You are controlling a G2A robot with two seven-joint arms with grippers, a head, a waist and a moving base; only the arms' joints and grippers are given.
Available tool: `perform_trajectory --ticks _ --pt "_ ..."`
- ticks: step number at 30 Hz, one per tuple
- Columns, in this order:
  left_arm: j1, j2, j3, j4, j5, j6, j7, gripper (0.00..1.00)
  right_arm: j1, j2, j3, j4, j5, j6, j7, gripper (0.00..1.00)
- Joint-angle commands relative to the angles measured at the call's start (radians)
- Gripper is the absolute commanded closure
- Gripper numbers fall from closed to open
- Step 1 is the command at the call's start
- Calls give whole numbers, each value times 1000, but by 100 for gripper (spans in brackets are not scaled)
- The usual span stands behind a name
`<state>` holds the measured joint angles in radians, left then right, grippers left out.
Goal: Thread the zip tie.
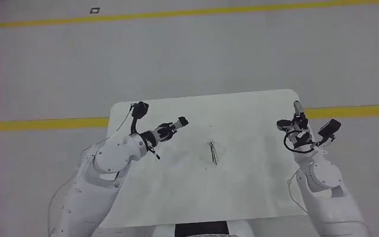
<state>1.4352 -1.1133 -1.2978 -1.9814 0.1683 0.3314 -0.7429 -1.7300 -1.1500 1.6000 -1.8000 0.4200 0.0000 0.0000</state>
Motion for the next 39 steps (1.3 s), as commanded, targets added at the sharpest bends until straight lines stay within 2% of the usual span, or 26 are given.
perform_trajectory --ticks 1,9,10,11,12,13,15,16,18,19,30,31,32,33,34,35,36,39 --pt "2 0 -2 0 -14 -3 4 0 0 0 0 0 0 0 0 0" --pt "2 0 -2 0 -14 -3 4 0 0 0 0 0 0 0 0 0" --pt "-6 0 13 -23 -8 -16 -13 0 0 0 0 0 0 0 0 0" --pt "-22 0 37 -42 11 -21 -39 0 0 0 0 0 0 0 0 0" --pt "-59 0 67 -40 41 6 -78 0 0 0 0 0 0 0 0 0" --pt "-86 0 89 -31 63 9 -108 0 0 0 0 0 0 0 0 0" --pt "-129 -1 124 15 124 9 -158 0 0 0 0 0 0 0 0 0" --pt "-155 -3 151 36 180 9 -207 0 0 0 0 0 0 0 0 0" --pt "-184 -11 172 61 196 9 -273 0 0 0 0 0 0 0 0 0" --pt "-198 -15 178 78 234 9 -314 0 0 0 0 0 0 0 0 0" --pt "-198 -15 178 78 234 9 -314 0 0 0 0 0 0 0 0 0" --pt "-206 -15 192 68 247 -6 -330 0 0 0 0 0 0 0 0 0" --pt "-227 -15 222 69 273 -22 -373 0 0 0 0 0 0 0 0 0" --pt "-279 -19 259 84 296 -18 -417 0 0 0 0 0 0 0 0 0" --pt "-310 -25 288 102 292 -13 -433 0 0 0 0 0 0 0 0 0" --pt "-345 -31 322 124 289 -10 -465 0 0 0 0 0 0 0 0 0" --pt "-394 -40 362 150 286 -2 -489 0 0 0 0 0 0 0 0 0" --pt "-501 -64 467 219 270 9 -582 0 0 0 0 0 0 0 0 0"
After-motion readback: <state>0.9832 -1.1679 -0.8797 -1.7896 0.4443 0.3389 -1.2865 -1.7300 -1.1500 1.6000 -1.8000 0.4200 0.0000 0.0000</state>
